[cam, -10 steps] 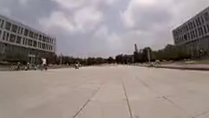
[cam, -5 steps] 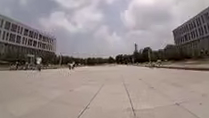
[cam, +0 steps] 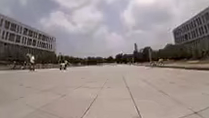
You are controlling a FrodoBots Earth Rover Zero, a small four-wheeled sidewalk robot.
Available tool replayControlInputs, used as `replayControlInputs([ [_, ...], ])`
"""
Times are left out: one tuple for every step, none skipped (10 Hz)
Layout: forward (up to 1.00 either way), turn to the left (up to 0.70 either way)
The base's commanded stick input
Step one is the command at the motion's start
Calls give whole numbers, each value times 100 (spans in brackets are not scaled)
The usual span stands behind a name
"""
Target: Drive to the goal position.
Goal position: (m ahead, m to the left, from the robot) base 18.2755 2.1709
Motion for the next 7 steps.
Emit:
replayControlInputs([
  [70, 0],
  [70, 0],
  [70, 0],
  [70, 0],
  [70, 0],
  [70, 0],
  [70, 0],
])
